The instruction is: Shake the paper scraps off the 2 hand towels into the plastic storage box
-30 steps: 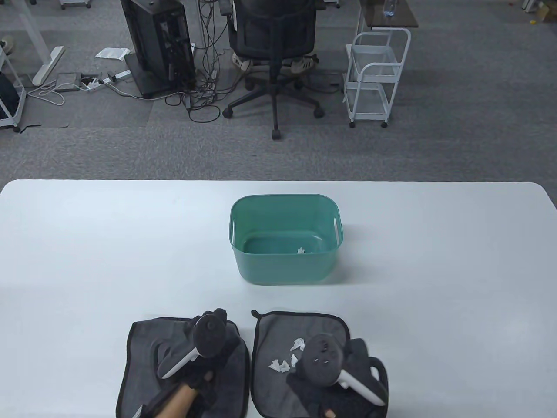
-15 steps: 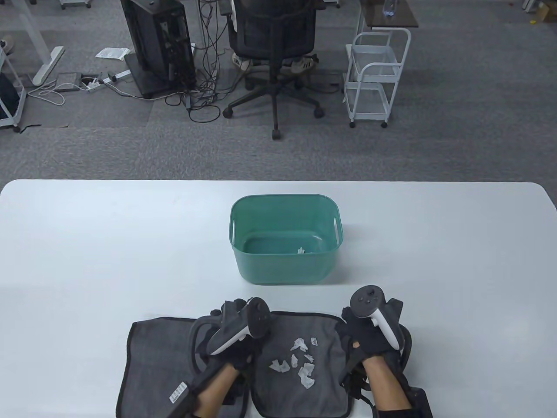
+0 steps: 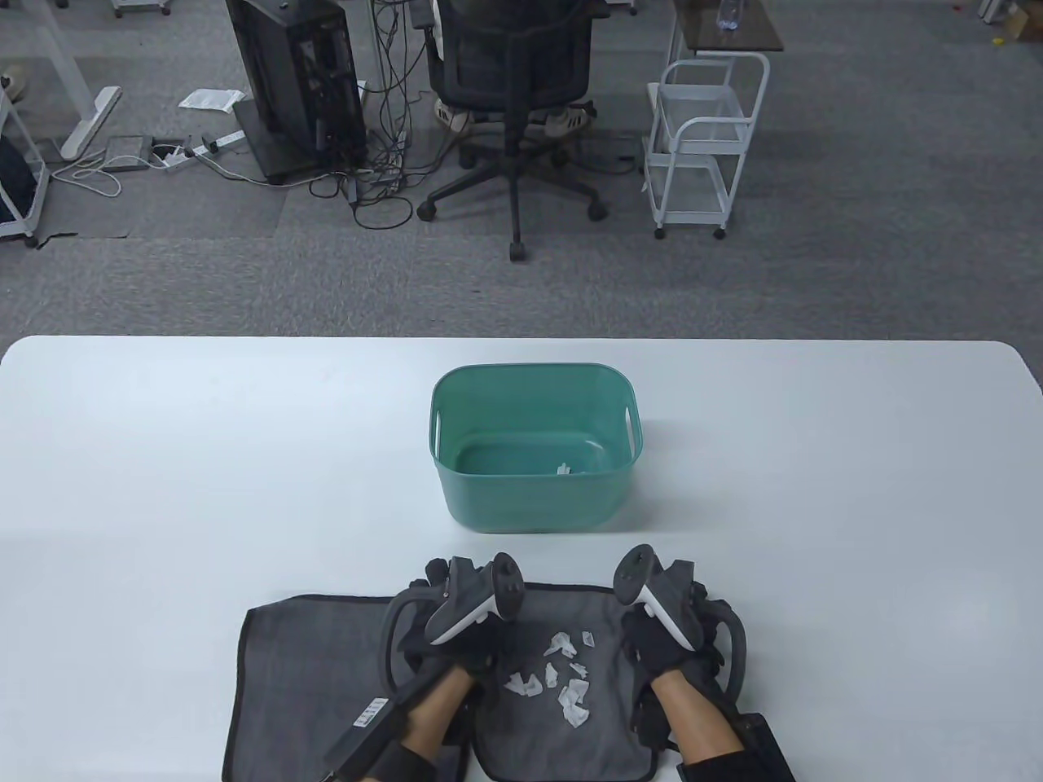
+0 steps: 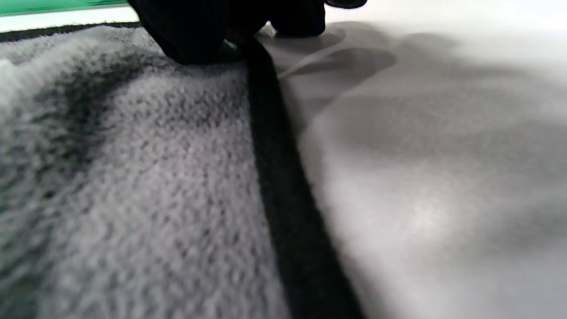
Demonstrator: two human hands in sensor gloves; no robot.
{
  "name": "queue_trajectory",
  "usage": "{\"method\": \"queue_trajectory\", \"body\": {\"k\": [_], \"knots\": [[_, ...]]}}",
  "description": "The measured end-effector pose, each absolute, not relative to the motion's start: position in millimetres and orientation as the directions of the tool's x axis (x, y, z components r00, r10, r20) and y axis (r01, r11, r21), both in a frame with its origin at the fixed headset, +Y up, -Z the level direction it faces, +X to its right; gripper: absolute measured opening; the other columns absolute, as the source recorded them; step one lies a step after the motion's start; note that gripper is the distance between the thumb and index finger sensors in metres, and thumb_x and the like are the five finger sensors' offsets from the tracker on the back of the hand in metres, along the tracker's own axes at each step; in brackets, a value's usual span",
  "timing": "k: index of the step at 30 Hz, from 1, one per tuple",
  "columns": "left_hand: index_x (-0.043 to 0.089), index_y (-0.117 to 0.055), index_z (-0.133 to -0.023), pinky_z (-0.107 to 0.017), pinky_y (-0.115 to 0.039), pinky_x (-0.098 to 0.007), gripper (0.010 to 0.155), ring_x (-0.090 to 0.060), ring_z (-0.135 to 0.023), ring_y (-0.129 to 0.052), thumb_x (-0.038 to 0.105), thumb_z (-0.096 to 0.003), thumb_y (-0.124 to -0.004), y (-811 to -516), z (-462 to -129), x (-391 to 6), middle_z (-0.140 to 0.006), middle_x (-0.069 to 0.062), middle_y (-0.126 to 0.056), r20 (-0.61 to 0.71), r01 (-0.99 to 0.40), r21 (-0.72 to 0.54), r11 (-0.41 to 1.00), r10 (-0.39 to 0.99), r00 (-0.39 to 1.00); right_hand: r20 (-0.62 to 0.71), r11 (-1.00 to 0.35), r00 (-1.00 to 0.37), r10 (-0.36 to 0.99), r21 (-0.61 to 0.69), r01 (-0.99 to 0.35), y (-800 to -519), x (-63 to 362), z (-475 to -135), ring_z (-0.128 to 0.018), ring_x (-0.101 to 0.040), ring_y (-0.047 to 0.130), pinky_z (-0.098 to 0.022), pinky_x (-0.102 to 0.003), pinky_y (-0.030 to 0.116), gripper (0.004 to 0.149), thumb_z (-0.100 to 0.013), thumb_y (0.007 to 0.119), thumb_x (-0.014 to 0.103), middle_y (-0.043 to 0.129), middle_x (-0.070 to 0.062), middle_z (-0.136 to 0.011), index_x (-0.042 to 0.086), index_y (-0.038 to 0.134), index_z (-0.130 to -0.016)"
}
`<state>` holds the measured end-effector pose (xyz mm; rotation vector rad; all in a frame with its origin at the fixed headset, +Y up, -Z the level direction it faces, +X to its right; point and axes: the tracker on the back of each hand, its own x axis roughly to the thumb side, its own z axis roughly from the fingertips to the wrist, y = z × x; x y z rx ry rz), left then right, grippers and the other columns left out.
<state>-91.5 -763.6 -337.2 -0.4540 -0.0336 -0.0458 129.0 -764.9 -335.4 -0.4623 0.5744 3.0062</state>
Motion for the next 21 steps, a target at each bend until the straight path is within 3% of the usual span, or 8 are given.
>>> {"method": "queue_trajectory", "body": {"k": [4,8,15,21], "knots": [[0.026,-0.047,-0.106,-0.083,-0.042,-0.055,0.058,-0.041,-0.112,-0.037,0.054,-0.0577,-0.061,-768.2,-337.5,-89.9,-0.116,-0.005,-0.041,0.047,0.095,-0.437,0.895,-0.083,0.995,-0.266,-0.946,-0.963,-0.042,0.32,-0.047,-763.3,122.8,-335.0,-0.106,-0.04,0.057,-0.076,-0.067,0.041,0.042,-0.061,0.081,0.034,0.069,-0.013,-0.103,0.016,0.069,-0.097],[0.029,-0.056,-0.098,-0.085,-0.043,-0.053,0.044,-0.036,-0.114,-0.042,0.05,-0.0598,-0.06,-765.0,-337.7,-91.0,-0.114,0.0,-0.05,0.043,0.099,-0.418,0.903,-0.089,0.995,-0.244,-0.949,-0.97,-0.021,0.31,-0.057,-762.0,119.8,-333.3,-0.102,-0.04,0.063,-0.075,-0.066,0.046,0.039,-0.06,0.081,0.032,0.074,-0.014,-0.099,0.014,0.072,-0.094],[0.028,-0.061,-0.095,-0.084,-0.045,-0.053,0.041,-0.036,-0.113,-0.046,0.047,-0.0593,-0.062,-749.5,-333.4,-101.0,-0.112,-0.001,-0.056,0.038,-0.001,-0.39,0.921,0.017,0.999,-0.263,-0.929,-0.942,0.207,0.249,-0.274,-747.5,125.7,-328.2,-0.096,-0.044,0.075,-0.071,-0.065,0.055,0.04,-0.058,0.081,0.03,0.082,-0.019,-0.095,0.009,0.074,-0.091],[0.025,-0.068,-0.092,-0.081,-0.05,-0.054,0.041,-0.038,-0.109,-0.057,0.047,-0.058,-0.066,-726.9,-327.2,-107.7,-0.106,-0.003,-0.068,0.05,-0.136,-0.346,0.928,0.163,0.985,-0.234,-0.918,-0.913,0.335,0.136,-0.372,-729.3,119.8,-321.5,-0.077,-0.039,0.093,-0.062,-0.059,0.071,0.041,-0.055,0.082,0.03,0.095,-0.017,-0.078,0.007,0.073,-0.088]]}}
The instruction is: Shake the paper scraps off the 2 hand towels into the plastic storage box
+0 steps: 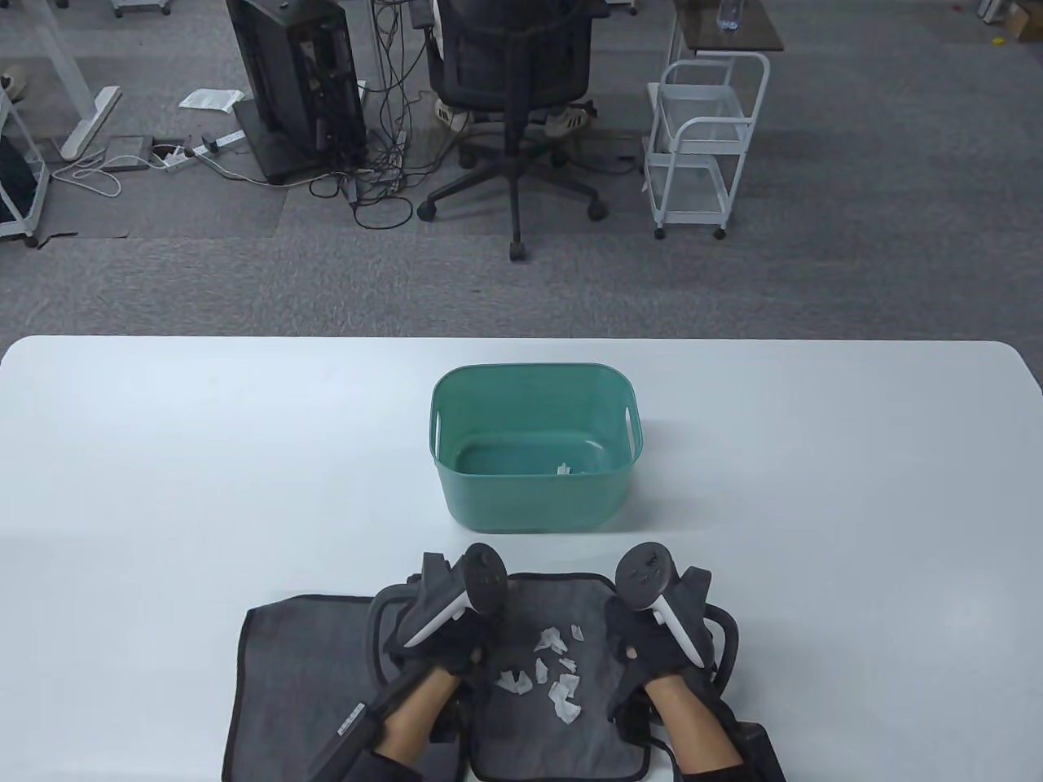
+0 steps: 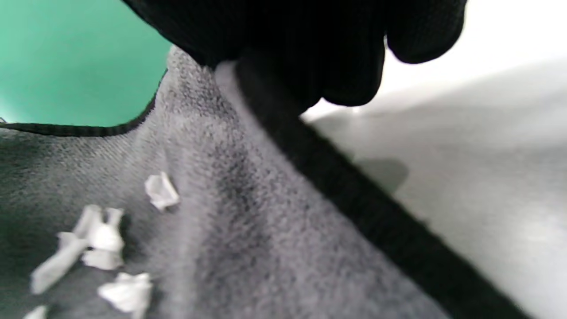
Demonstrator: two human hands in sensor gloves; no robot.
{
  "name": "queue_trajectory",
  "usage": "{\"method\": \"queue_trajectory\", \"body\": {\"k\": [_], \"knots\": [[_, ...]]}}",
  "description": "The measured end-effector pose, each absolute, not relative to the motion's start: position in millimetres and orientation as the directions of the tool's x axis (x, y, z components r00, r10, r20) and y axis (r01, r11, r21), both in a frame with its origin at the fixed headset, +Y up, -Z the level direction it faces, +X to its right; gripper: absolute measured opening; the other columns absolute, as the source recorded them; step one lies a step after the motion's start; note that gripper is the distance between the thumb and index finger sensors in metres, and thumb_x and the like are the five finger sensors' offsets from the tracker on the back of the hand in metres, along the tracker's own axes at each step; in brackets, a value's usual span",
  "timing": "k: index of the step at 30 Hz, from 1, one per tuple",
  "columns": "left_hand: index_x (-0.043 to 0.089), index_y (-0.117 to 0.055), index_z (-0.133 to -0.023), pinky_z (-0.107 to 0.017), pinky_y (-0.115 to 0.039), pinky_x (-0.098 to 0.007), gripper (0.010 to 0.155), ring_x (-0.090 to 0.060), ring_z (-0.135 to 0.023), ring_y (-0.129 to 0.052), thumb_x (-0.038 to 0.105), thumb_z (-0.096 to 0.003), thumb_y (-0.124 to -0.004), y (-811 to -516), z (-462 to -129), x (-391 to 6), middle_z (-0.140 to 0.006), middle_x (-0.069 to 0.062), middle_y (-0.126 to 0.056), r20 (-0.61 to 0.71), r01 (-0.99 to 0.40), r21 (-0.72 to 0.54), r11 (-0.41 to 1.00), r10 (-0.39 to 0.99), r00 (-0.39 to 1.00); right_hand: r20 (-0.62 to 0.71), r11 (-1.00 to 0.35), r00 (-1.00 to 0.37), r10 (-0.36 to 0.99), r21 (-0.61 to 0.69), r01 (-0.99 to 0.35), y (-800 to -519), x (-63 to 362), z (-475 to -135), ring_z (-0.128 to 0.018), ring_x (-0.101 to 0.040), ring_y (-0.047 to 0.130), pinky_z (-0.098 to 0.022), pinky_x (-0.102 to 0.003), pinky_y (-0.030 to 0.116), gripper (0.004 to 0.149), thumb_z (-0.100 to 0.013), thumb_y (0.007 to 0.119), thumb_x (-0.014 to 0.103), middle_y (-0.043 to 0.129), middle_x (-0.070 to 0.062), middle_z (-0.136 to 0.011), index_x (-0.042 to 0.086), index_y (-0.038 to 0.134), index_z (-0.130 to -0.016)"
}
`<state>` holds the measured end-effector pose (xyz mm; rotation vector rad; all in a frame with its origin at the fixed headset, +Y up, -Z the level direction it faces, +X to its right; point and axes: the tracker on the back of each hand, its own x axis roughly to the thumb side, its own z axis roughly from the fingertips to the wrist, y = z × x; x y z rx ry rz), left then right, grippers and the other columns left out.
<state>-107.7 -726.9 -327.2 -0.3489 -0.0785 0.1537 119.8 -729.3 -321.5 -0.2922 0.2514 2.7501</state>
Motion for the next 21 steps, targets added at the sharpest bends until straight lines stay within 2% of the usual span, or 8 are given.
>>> {"method": "queue_trajectory", "body": {"k": [3,7,9,12,15,19,21], "knots": [[0.024,-0.071,-0.09,-0.08,-0.056,-0.054,0.04,-0.036,-0.104,-0.071,0.046,-0.0571,-0.068,-722.2,-323.9,-108.0,-0.1,-0.003,-0.075,0.074,-0.155,-0.339,0.928,0.191,0.979,-0.195,-0.915,-0.909,0.368,0.1,-0.392,-723.9,111.5,-318.2,-0.074,-0.035,0.094,-0.063,-0.058,0.07,0.041,-0.054,0.084,0.029,0.096,-0.012,-0.074,0.009,0.073,-0.088],[0.023,-0.072,-0.09,-0.079,-0.057,-0.054,0.04,-0.036,-0.101,-0.076,0.045,-0.0566,-0.068,-716.0,-318.6,-110.1,-0.098,-0.003,-0.078,0.097,-0.162,-0.308,0.938,0.2,0.975,-0.148,-0.923,-0.918,0.369,0.055,-0.38,-715.9,99.7,-312.4,-0.074,-0.034,0.094,-0.064,-0.059,0.069,0.041,-0.054,0.085,0.028,0.096,-0.011,-0.073,0.01,0.073,-0.089],[0.023,-0.074,-0.088,-0.077,-0.061,-0.054,0.04,-0.034,-0.092,-0.086,0.045,-0.0559,-0.069,-710.6,-316.3,-110.9,-0.089,-0.003,-0.086,0.095,-0.181,-0.286,0.941,0.216,0.972,-0.12,-0.93,-0.926,0.359,0.035,-0.365,-710.2,92.8,-308.6,-0.071,-0.034,0.096,-0.062,-0.059,0.071,0.048,-0.052,0.085,0.027,0.097,-0.011,-0.07,0.006,0.071,-0.092],[0.021,-0.077,-0.087,-0.074,-0.066,-0.053,0.04,-0.03,-0.078,-0.099,0.046,-0.055,-0.07,-696.8,-312.2,-108.4,-0.075,-0.002,-0.095,0.103,-0.221,-0.256,0.941,0.254,0.962,-0.091,-0.944,-0.941,0.326,0.019,-0.328,-697.9,85.5,-303.1,-0.068,-0.035,0.097,-0.057,-0.058,0.074,0.048,-0.052,0.084,0.027,0.097,-0.012,-0.068,0.003,0.072,-0.092],[0.019,-0.081,-0.083,-0.072,-0.069,-0.051,0.041,-0.027,-0.066,-0.106,0.045,-0.0532,-0.073,-682.5,-308.6,-103.0,-0.064,-0.001,-0.1,0.103,-0.217,-0.224,0.95,0.244,0.964,-0.083,-0.915,-0.915,0.396,0.046,-0.4,-681.9,80.6,-295.9,-0.063,-0.036,0.097,-0.053,-0.057,0.076,0.047,-0.053,0.084,0.027,0.097,-0.013,-0.068,0.003,0.073,-0.092],[0.016,-0.082,-0.082,-0.07,-0.074,-0.048,0.042,-0.022,-0.056,-0.111,0.045,-0.0527,-0.075,-672.4,-311.1,-98.5,-0.055,0.003,-0.102,0.075,-0.257,-0.287,0.923,0.289,0.954,-0.073,-0.876,-0.88,0.469,0.085,-0.474,-665.2,76.1,-291.4,-0.056,-0.035,0.098,-0.048,-0.055,0.078,0.046,-0.053,0.083,0.027,0.097,-0.013,-0.067,0.004,0.073,-0.092],[0.014,-0.083,-0.08,-0.067,-0.077,-0.047,0.042,-0.022,-0.05,-0.113,0.044,-0.0521,-0.076,-664.4,-312.9,-97.2,-0.05,0.003,-0.103,0.055,-0.3,-0.275,0.914,0.326,0.944,-0.102,-0.836,-0.845,0.525,0.122,-0.534,-661.4,74.6,-294.3,-0.053,-0.035,0.098,-0.045,-0.054,0.08,0.045,-0.054,0.083,0.027,0.097,-0.013,-0.067,0.004,0.074,-0.092]]}}
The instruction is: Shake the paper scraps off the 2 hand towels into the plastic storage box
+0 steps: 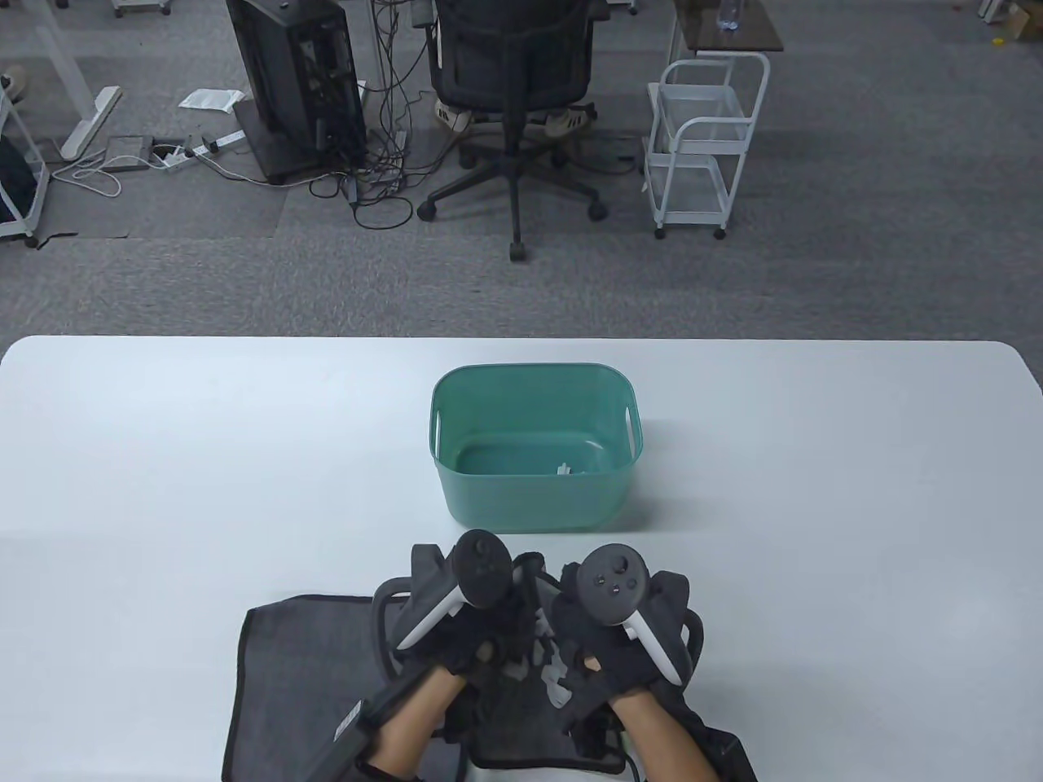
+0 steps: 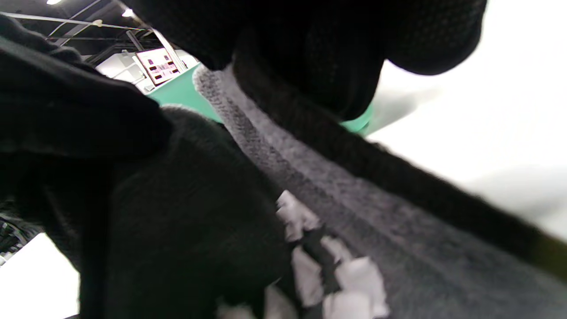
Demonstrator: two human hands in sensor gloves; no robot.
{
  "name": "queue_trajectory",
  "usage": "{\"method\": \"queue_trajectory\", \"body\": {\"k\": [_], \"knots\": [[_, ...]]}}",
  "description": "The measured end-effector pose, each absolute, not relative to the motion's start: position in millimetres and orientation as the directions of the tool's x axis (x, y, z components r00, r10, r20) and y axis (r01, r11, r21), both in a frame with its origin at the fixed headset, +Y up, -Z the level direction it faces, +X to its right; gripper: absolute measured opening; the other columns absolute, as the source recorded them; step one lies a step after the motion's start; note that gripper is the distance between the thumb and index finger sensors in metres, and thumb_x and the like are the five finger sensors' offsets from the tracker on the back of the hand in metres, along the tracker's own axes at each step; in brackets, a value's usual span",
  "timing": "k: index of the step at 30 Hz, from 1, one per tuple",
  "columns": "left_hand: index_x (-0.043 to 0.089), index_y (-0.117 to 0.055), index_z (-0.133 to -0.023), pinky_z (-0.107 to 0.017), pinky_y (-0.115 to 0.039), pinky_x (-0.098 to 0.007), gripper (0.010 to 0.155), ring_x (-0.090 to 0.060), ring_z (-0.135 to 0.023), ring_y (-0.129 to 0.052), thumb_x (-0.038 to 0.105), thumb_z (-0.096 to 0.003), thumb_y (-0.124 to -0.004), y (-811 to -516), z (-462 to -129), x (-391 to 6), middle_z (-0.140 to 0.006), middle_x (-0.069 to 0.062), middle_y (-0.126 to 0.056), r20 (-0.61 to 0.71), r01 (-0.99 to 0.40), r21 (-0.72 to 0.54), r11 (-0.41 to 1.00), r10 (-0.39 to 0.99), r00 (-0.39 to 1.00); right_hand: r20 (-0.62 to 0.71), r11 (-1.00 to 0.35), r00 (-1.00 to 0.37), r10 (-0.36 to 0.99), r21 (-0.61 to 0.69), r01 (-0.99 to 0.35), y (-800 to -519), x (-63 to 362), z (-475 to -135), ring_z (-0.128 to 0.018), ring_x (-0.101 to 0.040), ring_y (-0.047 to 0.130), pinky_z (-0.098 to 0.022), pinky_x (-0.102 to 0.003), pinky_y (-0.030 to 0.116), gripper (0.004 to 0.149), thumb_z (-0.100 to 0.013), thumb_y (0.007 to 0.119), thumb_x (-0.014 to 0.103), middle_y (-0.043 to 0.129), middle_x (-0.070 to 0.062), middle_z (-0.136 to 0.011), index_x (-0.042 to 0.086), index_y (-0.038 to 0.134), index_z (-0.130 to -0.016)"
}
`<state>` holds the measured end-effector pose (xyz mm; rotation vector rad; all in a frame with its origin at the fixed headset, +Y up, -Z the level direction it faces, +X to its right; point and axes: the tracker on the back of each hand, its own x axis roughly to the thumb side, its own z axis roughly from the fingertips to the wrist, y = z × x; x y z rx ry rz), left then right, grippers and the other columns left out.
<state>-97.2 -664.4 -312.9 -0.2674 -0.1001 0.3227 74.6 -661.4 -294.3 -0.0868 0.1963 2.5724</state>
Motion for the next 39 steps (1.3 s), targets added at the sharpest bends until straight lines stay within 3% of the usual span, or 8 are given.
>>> {"method": "queue_trajectory", "body": {"k": [7,11,19,25,39], "knots": [[0.01,-0.083,-0.08,-0.065,-0.079,-0.046,0.042,-0.021,-0.045,-0.114,0.041,-0.0525,-0.077,-658.3,-324.7,-99.3,-0.046,0.003,-0.105,-0.004,-0.481,-0.392,0.784,0.522,0.853,-0.212,-0.664,-0.696,0.686,0.208,-0.718,-662.7,75.8,-310.0,-0.043,-0.029,0.101,-0.039,-0.049,0.083,0.044,-0.054,0.083,0.026,0.097,-0.014,-0.068,0.004,0.074,-0.091],[0.01,-0.083,-0.08,-0.064,-0.08,-0.045,0.043,-0.02,-0.044,-0.115,0.042,-0.0521,-0.077,-655.0,-330.1,-102.0,-0.045,0.005,-0.105,-0.017,-0.503,-0.406,0.763,0.544,0.839,-0.281,-0.56,-0.592,0.756,0.193,-0.806,-663.9,82.2,-315.1,-0.039,-0.028,0.102,-0.035,-0.048,0.084,0.044,-0.054,0.083,0.026,0.097,-0.015,-0.066,0.003,0.075,-0.09],[0.009,-0.082,-0.081,-0.063,-0.081,-0.044,0.043,-0.02,-0.043,-0.115,0.042,-0.0527,-0.076,-644.7,-347.3,-101.4,-0.045,0.005,-0.105,-0.07,-0.575,-0.465,0.673,0.619,0.782,-0.35,-0.419,-0.482,0.803,0.242,-0.875,-655.6,92.0,-333.0,-0.037,-0.027,0.103,-0.033,-0.048,0.085,0.044,-0.054,0.082,0.025,0.097,-0.015,-0.066,0.002,0.074,-0.091],[0.008,-0.083,-0.079,-0.061,-0.082,-0.044,0.043,-0.02,-0.04,-0.115,0.041,-0.0524,-0.077,-626.1,-359.9,-97.9,-0.043,0.005,-0.105,-0.091,-0.575,-0.451,0.682,0.606,0.79,-0.381,-0.338,-0.432,0.818,0.29,-0.895,-644.0,97.4,-352.8,-0.038,-0.028,0.102,-0.034,-0.048,0.085,0.044,-0.054,0.082,0.025,0.097,-0.016,-0.066,0.002,0.074,-0.091],[0.005,-0.083,-0.079,-0.059,-0.083,-0.046,0.044,-0.023,-0.038,-0.114,0.039,-0.0524,-0.077,-538.7,-414.6,-97.2,-0.041,0.002,-0.105,-0.097,-0.586,-0.391,0.709,0.602,0.793,-0.355,-0.217,-0.339,0.871,0.342,-0.914,-568.7,99.8,-418.0,-0.04,-0.03,0.102,-0.036,-0.049,0.084,0.044,-0.055,0.082,0.024,0.096,-0.017,-0.068,0.001,0.074,-0.092]]}}
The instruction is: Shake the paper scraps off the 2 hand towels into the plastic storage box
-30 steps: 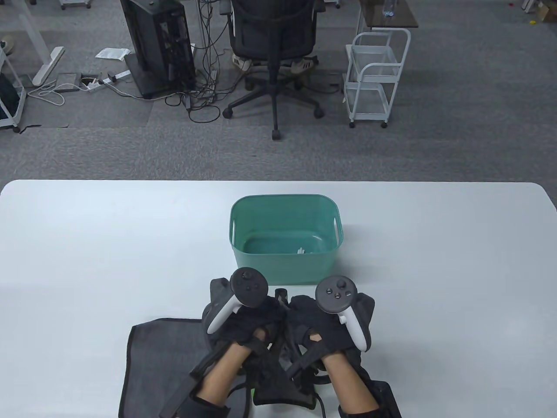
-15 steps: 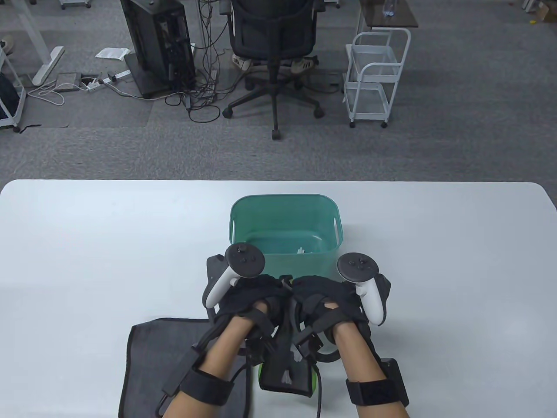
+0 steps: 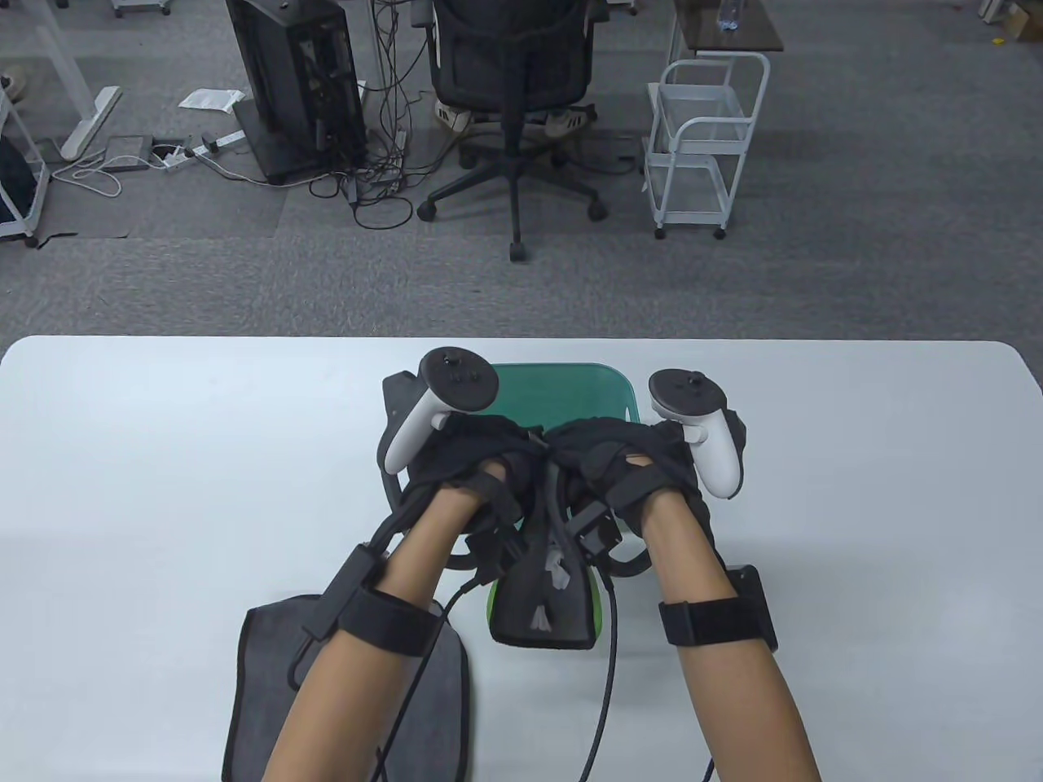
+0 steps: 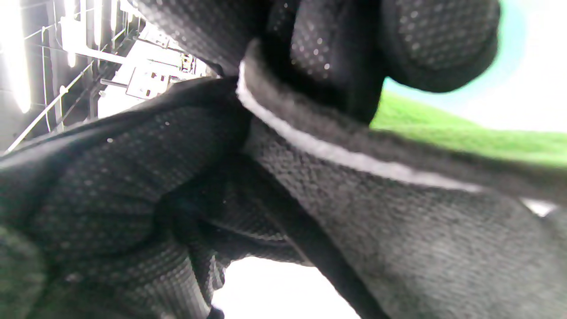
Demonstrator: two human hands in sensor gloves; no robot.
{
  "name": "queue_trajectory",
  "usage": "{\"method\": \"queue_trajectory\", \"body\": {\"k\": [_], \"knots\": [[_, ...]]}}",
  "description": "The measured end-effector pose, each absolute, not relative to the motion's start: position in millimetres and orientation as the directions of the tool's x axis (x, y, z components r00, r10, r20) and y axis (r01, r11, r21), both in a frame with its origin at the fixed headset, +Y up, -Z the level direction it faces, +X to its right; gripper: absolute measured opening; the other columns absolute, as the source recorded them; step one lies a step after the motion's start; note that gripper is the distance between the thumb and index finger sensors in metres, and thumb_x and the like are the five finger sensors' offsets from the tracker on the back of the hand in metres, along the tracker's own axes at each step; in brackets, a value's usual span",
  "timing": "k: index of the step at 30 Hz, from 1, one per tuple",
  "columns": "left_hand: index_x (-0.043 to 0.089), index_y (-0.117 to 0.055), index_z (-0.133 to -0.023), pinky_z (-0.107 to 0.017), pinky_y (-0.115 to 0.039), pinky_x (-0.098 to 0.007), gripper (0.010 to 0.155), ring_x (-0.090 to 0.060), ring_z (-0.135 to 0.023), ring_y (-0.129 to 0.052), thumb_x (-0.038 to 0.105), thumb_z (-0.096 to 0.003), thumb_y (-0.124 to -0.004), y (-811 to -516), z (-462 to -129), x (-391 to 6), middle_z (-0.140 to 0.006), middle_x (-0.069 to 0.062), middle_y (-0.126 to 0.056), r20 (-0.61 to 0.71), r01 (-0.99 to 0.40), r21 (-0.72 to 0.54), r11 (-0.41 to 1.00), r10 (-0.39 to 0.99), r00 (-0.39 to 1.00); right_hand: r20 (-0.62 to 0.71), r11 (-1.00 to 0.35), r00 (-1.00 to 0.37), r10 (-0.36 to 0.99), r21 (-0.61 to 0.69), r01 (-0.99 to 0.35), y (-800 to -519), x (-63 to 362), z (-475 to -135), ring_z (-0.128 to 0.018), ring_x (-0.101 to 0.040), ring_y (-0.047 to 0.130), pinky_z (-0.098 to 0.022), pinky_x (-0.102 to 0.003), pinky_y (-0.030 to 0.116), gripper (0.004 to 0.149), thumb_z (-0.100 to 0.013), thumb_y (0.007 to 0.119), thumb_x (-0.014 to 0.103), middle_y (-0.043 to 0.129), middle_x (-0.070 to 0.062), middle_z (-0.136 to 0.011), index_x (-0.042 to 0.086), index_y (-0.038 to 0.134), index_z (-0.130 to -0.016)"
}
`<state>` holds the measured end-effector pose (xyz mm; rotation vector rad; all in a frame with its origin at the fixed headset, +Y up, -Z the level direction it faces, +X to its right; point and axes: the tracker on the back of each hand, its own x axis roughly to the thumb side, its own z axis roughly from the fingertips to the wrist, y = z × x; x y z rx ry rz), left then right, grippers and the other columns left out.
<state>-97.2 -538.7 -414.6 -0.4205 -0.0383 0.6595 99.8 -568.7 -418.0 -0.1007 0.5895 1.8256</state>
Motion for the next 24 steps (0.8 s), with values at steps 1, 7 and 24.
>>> {"method": "queue_trajectory", "body": {"k": [1,7,24], "knots": [[0.005,-0.083,-0.079,-0.059,-0.083,-0.046,0.043,-0.023,-0.038,-0.114,0.039,-0.0525,-0.076,-535.2,-418.2,-97.0,-0.041,0.002,-0.105,-0.101,-0.583,-0.389,0.713,0.597,0.796,-0.356,-0.211,-0.334,0.873,0.343,-0.916,-565.9,99.6,-421.5,-0.04,-0.03,0.102,-0.036,-0.049,0.084,0.044,-0.055,0.082,0.024,0.096,-0.017,-0.068,0.001,0.074,-0.092],[0.006,-0.082,-0.08,-0.059,-0.082,-0.046,0.044,-0.023,-0.038,-0.114,0.039,-0.0529,-0.075,-506.8,-437.8,-100.2,-0.042,0.003,-0.104,-0.098,-0.605,-0.322,0.728,0.61,0.786,-0.363,-0.115,-0.24,0.901,0.334,-0.936,-544.4,100.3,-450.5,-0.04,-0.03,0.102,-0.036,-0.05,0.084,0.043,-0.055,0.082,0.024,0.096,-0.017,-0.067,0.001,0.074,-0.091],[0.018,-0.066,-0.096,-0.068,-0.079,-0.042,0.046,-0.018,-0.059,-0.11,0.046,-0.0598,-0.066,-485.4,-461.0,-115.5,-0.062,0.008,-0.097,0.062,-0.759,-0.136,0.636,0.77,0.635,-0.192,0.17,0.14,0.971,0.149,-0.974,-529.5,99.7,-488.0,-0.044,-0.029,0.099,-0.041,-0.049,0.083,0.043,-0.056,0.08,0.026,0.095,-0.014,-0.071,0.004,0.073,-0.092]]}}
